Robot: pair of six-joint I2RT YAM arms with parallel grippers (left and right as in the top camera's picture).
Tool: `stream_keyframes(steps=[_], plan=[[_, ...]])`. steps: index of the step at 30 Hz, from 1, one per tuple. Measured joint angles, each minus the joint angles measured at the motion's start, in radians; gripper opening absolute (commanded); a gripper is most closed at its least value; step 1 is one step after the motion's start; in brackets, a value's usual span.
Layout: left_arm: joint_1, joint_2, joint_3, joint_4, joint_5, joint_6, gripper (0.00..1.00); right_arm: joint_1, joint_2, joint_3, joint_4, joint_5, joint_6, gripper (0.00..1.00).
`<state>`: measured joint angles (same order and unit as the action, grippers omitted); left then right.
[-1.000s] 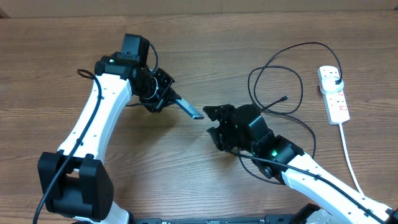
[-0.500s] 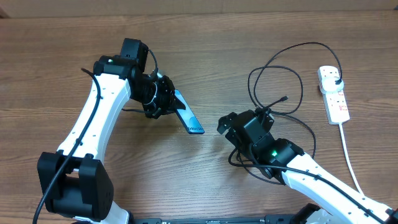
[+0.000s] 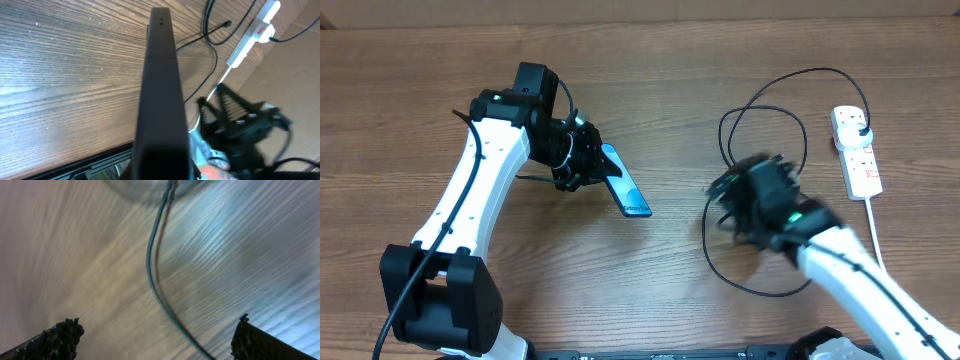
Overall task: Plug charger to phone and switch on socket
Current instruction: 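Move the right gripper to the black cable and grasp its USB-C end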
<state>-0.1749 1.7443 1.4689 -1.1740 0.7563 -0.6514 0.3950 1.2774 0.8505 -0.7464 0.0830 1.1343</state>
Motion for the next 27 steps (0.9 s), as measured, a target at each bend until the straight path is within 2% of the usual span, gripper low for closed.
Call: stream_keyframes(steps=[3,8,18,27], plan=[[0.000,0.000,0.000,0.017,0.004,0.000,0.05,-0.103,0.000,0.097,-0.062,-0.018,-0.067,0.84],[0.000,0.000,0.000,0.053,0.007,-0.007,0.07,-0.188,0.038,0.179,-0.034,-0.016,-0.156,0.74],[0.000,0.000,0.000,0.063,0.011,-0.027,0.07,-0.211,0.392,0.205,0.124,-0.001,-0.231,0.62],[0.000,0.000,0.000,0.063,0.011,-0.029,0.08,-0.211,0.552,0.251,0.169,0.058,-0.252,0.61]])
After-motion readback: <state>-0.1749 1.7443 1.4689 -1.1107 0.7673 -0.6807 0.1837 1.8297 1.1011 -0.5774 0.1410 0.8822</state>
